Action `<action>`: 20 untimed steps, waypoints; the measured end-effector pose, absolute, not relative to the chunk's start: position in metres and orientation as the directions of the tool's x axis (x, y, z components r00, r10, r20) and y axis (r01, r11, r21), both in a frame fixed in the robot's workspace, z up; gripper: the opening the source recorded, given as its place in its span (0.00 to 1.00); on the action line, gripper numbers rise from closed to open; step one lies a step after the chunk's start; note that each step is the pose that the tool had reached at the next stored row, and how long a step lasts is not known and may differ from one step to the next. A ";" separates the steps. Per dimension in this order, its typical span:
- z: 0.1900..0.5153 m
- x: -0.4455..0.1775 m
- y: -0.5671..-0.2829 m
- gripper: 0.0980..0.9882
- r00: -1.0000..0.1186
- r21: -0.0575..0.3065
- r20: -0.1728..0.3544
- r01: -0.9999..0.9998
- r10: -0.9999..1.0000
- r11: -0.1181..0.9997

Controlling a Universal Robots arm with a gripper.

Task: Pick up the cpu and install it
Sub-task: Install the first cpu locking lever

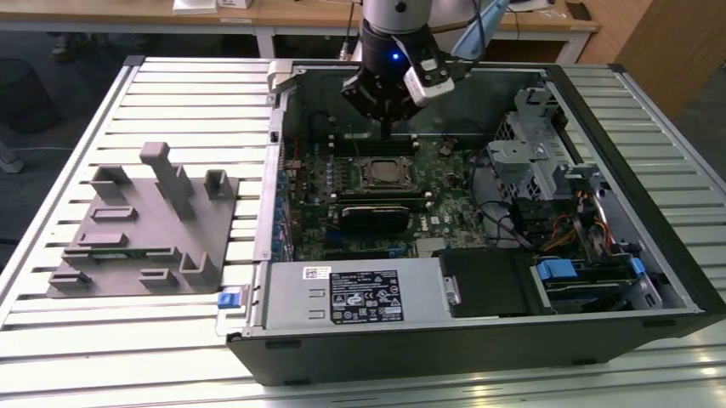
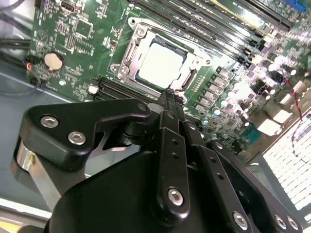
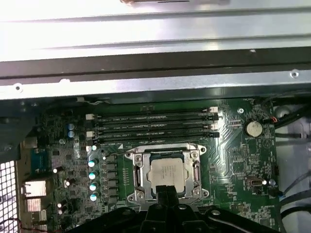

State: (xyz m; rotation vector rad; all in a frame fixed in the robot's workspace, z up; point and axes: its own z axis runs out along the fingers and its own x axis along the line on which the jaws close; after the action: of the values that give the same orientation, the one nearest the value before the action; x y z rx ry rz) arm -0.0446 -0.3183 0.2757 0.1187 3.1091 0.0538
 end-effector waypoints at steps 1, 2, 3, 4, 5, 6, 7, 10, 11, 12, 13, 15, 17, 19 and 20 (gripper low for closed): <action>0.276 -0.045 -0.318 0.01 -0.997 0.036 -0.028 0.065 0.066 0.997; 0.276 -0.045 -0.318 0.01 -0.998 0.036 -0.028 0.053 0.054 0.998; 0.276 -0.045 -0.318 0.01 -0.999 0.036 -0.028 0.040 0.041 0.999; 0.276 -0.045 -0.318 0.01 -0.999 0.036 -0.028 0.025 0.026 0.999; 0.276 -0.045 -0.318 0.01 -1.000 0.036 -0.028 0.009 0.010 0.999; 0.276 -0.045 -0.318 0.01 -1.000 0.036 -0.028 -0.008 -0.007 0.999; 0.276 -0.045 -0.318 0.01 -0.999 0.036 -0.028 -0.026 -0.025 0.999; 0.275 -0.045 -0.318 0.01 -0.997 0.036 -0.028 -0.079 -0.078 0.996; 0.275 -0.045 -0.318 0.01 -0.995 0.035 -0.028 -0.097 -0.097 0.995; 0.275 -0.045 -0.318 0.01 -0.993 0.036 -0.028 -0.117 -0.116 0.993; 0.275 -0.045 -0.318 0.01 -0.991 0.036 -0.028 -0.129 -0.128 0.991; 0.275 -0.047 -0.318 0.01 -0.991 0.036 -0.028 -0.130 -0.129 0.991; 0.274 -0.051 -0.318 0.01 -0.992 0.036 -0.028 -0.124 -0.123 0.992; 0.274 -0.053 -0.318 0.01 -0.994 0.036 -0.028 -0.104 -0.103 0.994; 0.273 -0.053 -0.318 0.01 -0.995 0.036 -0.028 -0.092 -0.091 0.995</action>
State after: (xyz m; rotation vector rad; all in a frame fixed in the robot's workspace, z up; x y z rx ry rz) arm -0.0531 -0.3182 0.2734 -0.1432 3.1112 0.0574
